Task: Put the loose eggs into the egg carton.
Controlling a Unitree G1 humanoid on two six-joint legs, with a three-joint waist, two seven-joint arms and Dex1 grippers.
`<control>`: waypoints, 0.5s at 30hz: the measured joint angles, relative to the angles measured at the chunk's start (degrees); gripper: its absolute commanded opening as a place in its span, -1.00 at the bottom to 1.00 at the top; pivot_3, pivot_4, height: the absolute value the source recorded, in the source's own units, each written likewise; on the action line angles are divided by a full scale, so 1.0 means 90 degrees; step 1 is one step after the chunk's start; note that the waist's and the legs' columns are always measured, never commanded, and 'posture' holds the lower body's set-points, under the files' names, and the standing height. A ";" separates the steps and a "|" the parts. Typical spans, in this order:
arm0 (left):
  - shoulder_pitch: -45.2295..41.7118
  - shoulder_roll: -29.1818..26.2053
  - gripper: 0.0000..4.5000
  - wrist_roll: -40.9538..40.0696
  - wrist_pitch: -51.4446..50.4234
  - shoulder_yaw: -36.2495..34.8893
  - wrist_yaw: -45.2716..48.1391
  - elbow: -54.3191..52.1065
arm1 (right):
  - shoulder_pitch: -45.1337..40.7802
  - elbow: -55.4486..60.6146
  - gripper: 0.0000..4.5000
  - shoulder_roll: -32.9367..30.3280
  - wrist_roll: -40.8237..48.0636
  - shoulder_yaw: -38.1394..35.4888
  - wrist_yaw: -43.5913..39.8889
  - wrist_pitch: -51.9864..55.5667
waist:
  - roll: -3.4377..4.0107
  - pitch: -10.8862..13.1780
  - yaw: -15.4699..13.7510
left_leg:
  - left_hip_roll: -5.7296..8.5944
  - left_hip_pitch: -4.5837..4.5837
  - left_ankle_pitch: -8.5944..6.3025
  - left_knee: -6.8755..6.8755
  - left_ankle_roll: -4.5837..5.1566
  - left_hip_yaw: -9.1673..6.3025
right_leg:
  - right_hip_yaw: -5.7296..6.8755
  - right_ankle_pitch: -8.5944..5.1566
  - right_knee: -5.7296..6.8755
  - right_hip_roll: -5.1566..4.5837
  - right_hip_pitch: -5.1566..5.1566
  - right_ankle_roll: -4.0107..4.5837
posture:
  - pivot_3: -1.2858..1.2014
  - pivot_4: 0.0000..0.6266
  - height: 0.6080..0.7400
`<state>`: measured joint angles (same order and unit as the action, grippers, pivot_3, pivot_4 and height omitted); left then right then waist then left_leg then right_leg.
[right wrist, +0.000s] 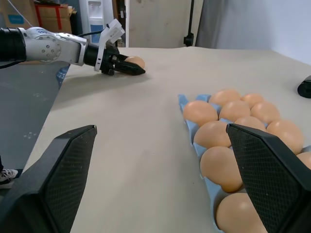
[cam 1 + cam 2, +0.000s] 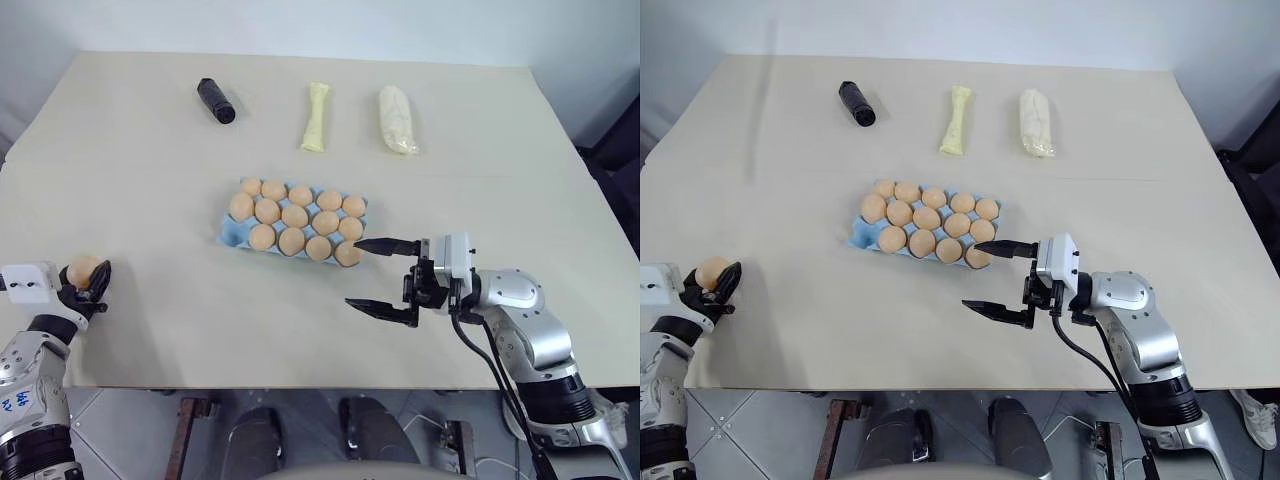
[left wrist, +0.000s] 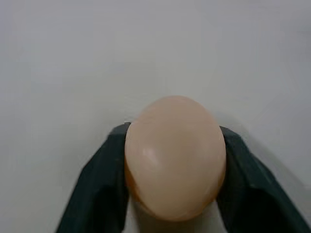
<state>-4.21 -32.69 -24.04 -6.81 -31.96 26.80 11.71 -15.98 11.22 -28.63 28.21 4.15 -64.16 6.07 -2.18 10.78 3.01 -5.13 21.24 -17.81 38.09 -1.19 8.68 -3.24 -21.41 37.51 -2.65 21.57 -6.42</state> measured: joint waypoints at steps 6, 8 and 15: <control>-0.1144 -0.0042 -0.17 0.0429 0.0004 0.1603 0.0681 -0.0746 | 0.0068 0.0018 1.00 -0.0016 -0.0062 -0.0034 0.0133 -0.0086 | 0.0002 0.0000 -0.0159 | 0.0034 -0.0002 0.0008 0.0000 0.0008 0.0001 | 0.0000 0.0003 0.0002 0.0014 -0.0004 -0.0003 | 0.03 -0.52 1.00; -0.1430 -0.0030 -0.17 0.0582 0.0005 0.2017 0.0867 -0.0718 | 0.0091 0.0018 1.00 -0.0029 -0.0073 -0.0091 0.0172 -0.0121 | 0.0002 0.0000 -0.0134 | 0.0035 -0.0003 0.0006 0.0001 0.0011 0.0014 | -0.0004 0.0006 0.0001 0.0013 -0.0001 -0.0008 | 0.03 -0.52 1.00; -0.1950 0.0080 -0.17 0.0941 0.0219 0.2758 0.1412 0.0025 | 0.0460 0.0038 1.00 -0.0170 -0.0201 -0.0397 0.0476 -0.0199 | 0.0005 0.0002 -0.0090 | 0.0017 0.0001 0.0002 0.0000 0.0000 0.0041 | -0.0006 0.0003 0.0001 0.0017 0.0027 -0.0003 | 0.03 -0.52 1.00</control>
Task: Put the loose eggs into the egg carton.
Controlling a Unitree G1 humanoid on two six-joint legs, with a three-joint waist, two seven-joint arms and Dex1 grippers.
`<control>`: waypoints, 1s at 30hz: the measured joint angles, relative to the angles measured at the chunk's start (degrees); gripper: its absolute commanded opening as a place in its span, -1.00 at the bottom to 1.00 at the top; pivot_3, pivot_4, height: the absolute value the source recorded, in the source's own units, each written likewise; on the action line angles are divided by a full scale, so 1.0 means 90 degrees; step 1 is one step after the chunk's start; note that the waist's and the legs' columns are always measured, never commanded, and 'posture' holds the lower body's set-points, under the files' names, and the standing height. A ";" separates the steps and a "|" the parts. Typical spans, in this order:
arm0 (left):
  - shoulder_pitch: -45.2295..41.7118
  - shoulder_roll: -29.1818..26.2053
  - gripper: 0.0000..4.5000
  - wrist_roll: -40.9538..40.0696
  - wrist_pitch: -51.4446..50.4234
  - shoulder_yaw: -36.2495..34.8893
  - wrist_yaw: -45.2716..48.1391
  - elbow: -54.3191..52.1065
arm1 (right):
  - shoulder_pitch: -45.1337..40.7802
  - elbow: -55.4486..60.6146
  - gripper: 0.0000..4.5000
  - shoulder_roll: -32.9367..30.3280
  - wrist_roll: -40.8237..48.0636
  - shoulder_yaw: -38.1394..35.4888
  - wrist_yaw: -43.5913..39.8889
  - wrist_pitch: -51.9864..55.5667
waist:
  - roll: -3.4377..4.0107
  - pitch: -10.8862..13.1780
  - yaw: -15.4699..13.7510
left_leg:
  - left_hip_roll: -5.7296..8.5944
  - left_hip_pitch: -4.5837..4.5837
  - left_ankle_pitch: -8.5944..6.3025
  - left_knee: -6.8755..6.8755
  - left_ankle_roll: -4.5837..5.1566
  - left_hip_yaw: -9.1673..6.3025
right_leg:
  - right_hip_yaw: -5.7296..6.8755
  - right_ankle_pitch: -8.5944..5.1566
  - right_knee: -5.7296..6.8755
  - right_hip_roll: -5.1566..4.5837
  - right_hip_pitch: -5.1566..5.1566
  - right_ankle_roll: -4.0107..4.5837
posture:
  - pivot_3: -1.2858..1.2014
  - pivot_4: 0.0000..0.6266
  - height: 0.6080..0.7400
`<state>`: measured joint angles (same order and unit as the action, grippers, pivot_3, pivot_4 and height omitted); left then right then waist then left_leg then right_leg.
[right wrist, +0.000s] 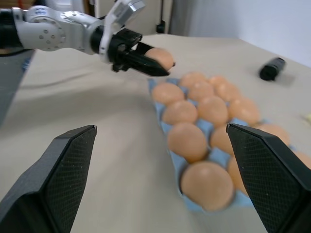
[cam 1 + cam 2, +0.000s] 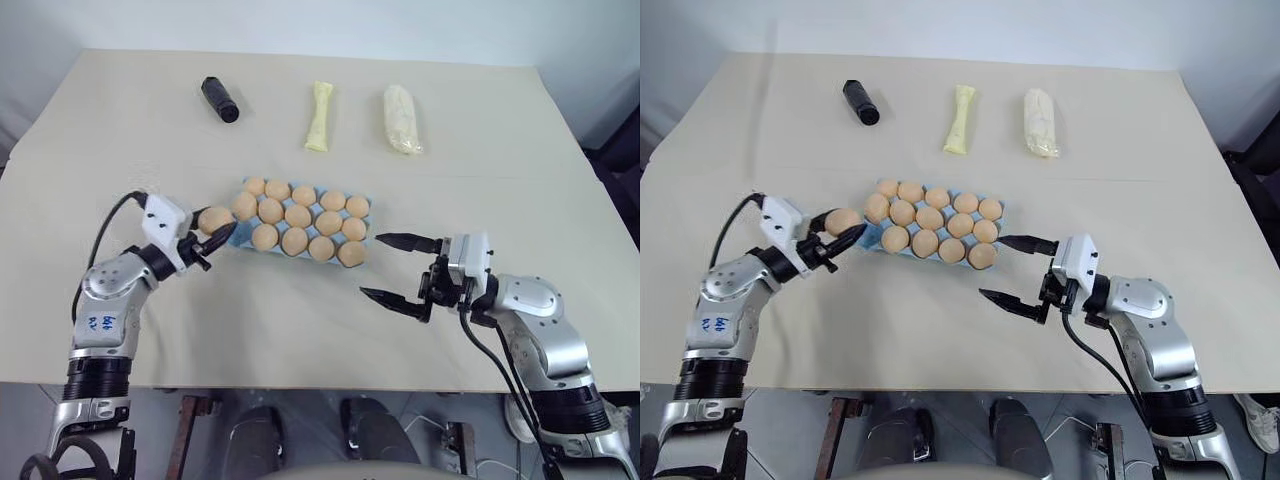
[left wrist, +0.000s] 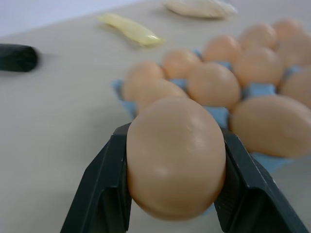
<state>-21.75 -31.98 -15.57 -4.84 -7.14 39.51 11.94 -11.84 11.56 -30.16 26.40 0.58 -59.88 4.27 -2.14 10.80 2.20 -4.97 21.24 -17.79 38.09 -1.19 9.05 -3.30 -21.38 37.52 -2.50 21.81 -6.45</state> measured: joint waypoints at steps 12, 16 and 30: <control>-0.0796 0.0233 0.99 0.0095 0.0504 0.0178 0.0445 0.0988 | 0.0200 0.0312 1.00 0.0095 -0.0055 0.0012 0.0387 -0.0012 | 0.0000 0.0000 -0.0045 | 0.0014 0.0000 0.0009 0.0017 0.0017 0.0010 | -0.0010 0.0007 0.0022 0.0005 0.0002 -0.0012 | 0.03 -0.52 1.00; -0.0669 0.0235 0.99 0.0078 0.0551 0.0142 0.0508 0.0948 | 0.0187 0.0314 1.00 0.0151 -0.0057 0.0077 0.0405 -0.0012 | 0.0001 0.0000 -0.0044 | 0.0002 0.0000 0.0009 0.0014 0.0016 0.0010 | -0.0011 0.0007 0.0021 0.0004 0.0005 -0.0012 | 0.03 -0.52 1.00; 0.1714 -0.1304 0.99 -0.0395 0.0804 -0.1093 0.1673 0.0262 | 0.0223 0.0105 1.00 -0.0027 -0.0048 0.0061 0.0225 -0.0009 | 0.0003 0.0002 0.0057 | -0.0016 -0.0002 0.0003 0.0008 0.0013 0.0002 | 0.0001 0.0003 0.0018 -0.0019 -0.0001 0.0006 | 0.03 -0.52 1.00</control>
<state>-6.33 -43.71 -19.13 2.39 -16.98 54.58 14.30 -9.83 12.50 -30.40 25.97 1.13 -57.85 4.19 -2.11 10.82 2.71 -5.12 21.22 -17.76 38.16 -1.08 9.07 -3.29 -21.36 37.69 -2.67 21.80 -6.40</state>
